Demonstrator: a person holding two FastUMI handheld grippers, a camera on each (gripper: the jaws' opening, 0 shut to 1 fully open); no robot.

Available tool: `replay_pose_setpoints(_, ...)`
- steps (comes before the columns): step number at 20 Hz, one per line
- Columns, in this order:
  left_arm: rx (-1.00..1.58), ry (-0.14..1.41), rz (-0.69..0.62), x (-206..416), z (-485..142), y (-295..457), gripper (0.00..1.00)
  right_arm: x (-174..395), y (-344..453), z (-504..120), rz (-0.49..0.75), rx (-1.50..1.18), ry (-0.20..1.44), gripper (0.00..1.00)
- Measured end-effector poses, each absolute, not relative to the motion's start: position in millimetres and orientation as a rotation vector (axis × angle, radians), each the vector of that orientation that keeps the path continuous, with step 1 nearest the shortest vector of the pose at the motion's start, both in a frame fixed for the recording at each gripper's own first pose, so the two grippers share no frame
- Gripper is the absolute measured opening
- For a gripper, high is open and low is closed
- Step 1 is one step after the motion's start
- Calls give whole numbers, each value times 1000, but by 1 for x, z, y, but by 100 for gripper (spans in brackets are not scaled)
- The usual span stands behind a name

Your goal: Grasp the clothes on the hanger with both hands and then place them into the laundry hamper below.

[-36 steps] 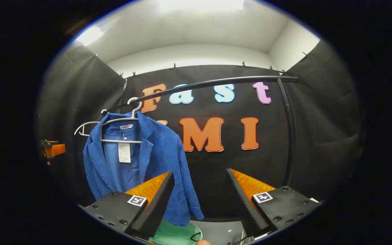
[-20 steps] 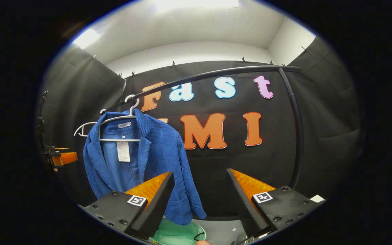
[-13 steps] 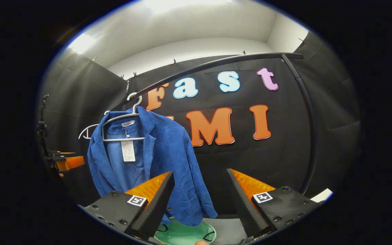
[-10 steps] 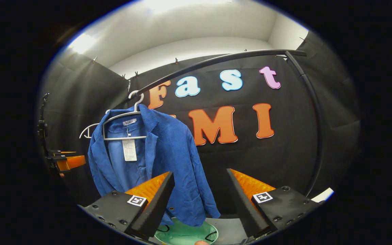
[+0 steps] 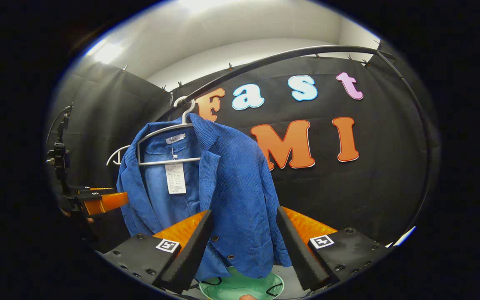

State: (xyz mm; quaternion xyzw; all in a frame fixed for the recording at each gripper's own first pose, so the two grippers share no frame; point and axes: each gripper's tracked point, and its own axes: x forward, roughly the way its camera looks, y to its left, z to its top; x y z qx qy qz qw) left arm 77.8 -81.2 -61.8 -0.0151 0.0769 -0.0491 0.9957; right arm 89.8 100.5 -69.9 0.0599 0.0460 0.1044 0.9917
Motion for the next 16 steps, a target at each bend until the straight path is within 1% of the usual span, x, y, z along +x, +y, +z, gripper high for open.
replay_pose_setpoints(1,-26,153,-95,82,-63,-82,93,96,106,-70,215,111,90,98)
replay_pose_setpoints(2,-9,151,-89,85,-63,-83,93,103,111,-69,221,103,87,90)
replay_pose_setpoints(3,8,146,-71,89,-64,-80,93,109,116,-68,227,98,84,98)
replay_pose_setpoints(4,16,138,-53,93,-64,-77,95,116,122,-67,235,95,84,98)
replay_pose_setpoints(5,13,133,-48,97,-64,-76,93,124,126,-67,243,94,83,98)
replay_pose_setpoints(6,5,134,-49,98,-64,-78,94,132,130,-69,244,96,89,98)
replay_pose_setpoints(7,1,139,-52,100,-65,-79,94,139,133,-72,240,100,100,90)
replay_pose_setpoints(8,3,144,-49,101,-67,-78,94,146,136,-76,235,102,111,98)
replay_pose_setpoints(10,13,147,-41,104,-69,-77,93,162,146,-83,235,104,136,98)
replay_pose_setpoints(11,15,145,-42,107,-68,-77,93,169,152,-85,244,101,144,100)
replay_pose_setpoints(12,14,141,-39,110,-68,-76,93,177,157,-88,242,93,148,90)
replay_pose_setpoints(16,9,157,-44,121,-73,-78,93,204,176,-89,260,103,141,90)
